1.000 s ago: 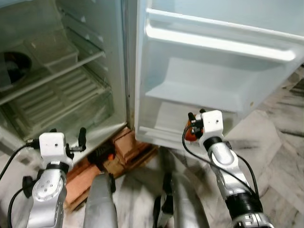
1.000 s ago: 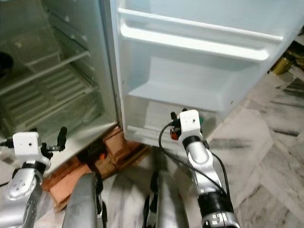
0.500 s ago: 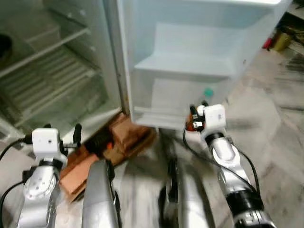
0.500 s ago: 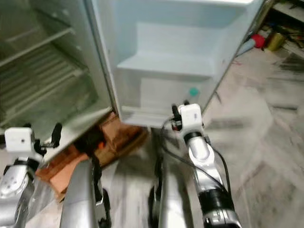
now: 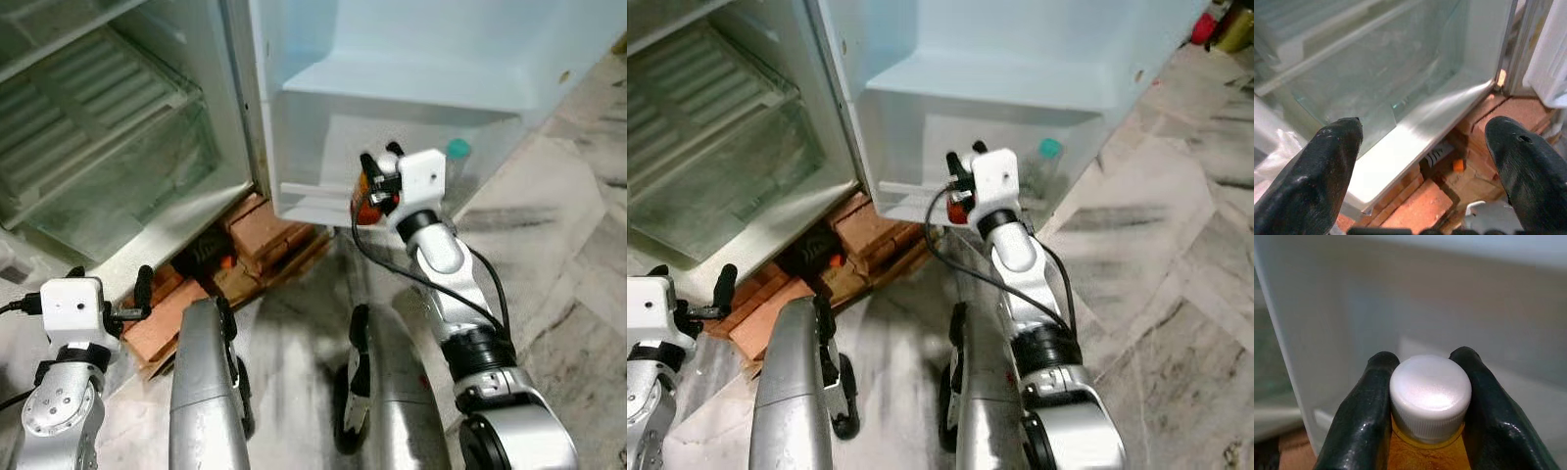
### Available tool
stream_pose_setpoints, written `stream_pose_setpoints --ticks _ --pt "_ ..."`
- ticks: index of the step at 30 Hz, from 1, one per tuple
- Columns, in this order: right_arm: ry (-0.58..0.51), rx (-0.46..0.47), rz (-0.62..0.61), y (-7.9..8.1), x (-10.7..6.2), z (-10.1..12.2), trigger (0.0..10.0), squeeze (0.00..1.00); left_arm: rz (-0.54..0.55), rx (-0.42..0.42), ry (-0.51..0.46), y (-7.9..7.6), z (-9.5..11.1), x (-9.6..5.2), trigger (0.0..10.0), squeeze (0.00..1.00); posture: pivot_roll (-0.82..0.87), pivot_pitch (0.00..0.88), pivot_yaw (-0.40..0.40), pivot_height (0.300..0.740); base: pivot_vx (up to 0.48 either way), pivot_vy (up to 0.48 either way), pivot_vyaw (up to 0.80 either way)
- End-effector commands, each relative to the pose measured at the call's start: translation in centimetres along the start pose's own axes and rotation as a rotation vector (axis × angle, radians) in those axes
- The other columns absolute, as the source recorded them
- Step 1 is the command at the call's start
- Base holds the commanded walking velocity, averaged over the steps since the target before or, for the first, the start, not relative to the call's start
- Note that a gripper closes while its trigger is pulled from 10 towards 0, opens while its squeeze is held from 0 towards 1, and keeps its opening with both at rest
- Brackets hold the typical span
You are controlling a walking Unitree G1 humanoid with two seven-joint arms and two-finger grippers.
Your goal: Restocking fridge
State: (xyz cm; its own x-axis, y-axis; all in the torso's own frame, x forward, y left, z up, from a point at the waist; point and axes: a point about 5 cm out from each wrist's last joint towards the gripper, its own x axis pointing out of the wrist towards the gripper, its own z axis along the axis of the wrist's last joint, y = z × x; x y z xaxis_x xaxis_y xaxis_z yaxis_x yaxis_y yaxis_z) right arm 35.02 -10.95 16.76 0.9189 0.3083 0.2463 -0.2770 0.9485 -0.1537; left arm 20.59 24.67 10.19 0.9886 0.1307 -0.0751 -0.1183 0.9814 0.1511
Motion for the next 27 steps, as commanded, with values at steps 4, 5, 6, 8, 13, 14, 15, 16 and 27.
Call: stream_pose_setpoints --ticks 4,5,6,8,13,14,15,16,27 --pt "-0.132 0.002 0.005 0.1 1.0 3.5 10.0 0.00 -0.017 0.002 0.030 -0.3 -0.3 -0.6 10.0 0.00 0.14 0.357 -0.043 0.548 0.000 0.000 0.00" --pt "-0.143 -0.011 -0.008 0.0 1.0 4.1 10.0 0.00 -0.023 0.001 0.032 -0.5 -0.2 -0.7 10.0 0.00 0.14 0.363 -0.039 0.548 0.000 0.000 0.00" --pt "-0.147 -0.015 -0.014 0.0 0.9 4.3 10.0 0.00 -0.024 0.001 0.033 -0.5 -0.2 -0.7 10.0 0.00 0.14 0.363 -0.039 0.548 0.000 0.000 0.00" --pt "-0.180 -0.064 -0.012 0.1 0.4 4.9 10.0 0.00 -0.028 0.000 0.037 -0.6 -0.2 -0.6 10.0 0.00 0.13 0.369 -0.036 0.548 0.000 0.000 0.00" --pt "-0.217 -0.200 -0.038 -0.2 -0.6 5.2 10.0 0.00 -0.037 0.000 0.040 -0.7 -0.1 -0.7 10.0 0.00 0.13 0.379 -0.029 0.548 0.000 0.000 0.00" --pt "-0.210 -0.222 -0.053 -0.5 -0.8 4.9 10.0 0.00 -0.038 0.000 0.040 -0.7 -0.1 -0.7 10.0 0.00 0.13 0.379 -0.029 0.548 0.000 0.000 0.00" --pt "-0.196 -0.247 -0.064 -0.8 -0.9 4.4 10.0 0.00 -0.039 0.000 0.041 -0.7 -0.1 -0.6 10.0 0.00 0.13 0.379 -0.029 0.548 0.000 0.000 0.00" --pt "-0.185 -0.265 -0.071 -0.9 -1.0 4.1 10.0 0.00 -0.039 0.001 0.041 -0.7 -0.1 -0.6 10.0 0.00 0.13 0.379 -0.029 0.548 0.000 0.000 0.00" --pt "0.128 -0.338 -0.151 -3.4 -1.6 -3.3 10.0 0.00 -0.040 0.004 0.046 -0.8 -0.1 -0.6 10.0 0.00 0.16 0.377 -0.030 0.548 0.000 0.000 0.00"
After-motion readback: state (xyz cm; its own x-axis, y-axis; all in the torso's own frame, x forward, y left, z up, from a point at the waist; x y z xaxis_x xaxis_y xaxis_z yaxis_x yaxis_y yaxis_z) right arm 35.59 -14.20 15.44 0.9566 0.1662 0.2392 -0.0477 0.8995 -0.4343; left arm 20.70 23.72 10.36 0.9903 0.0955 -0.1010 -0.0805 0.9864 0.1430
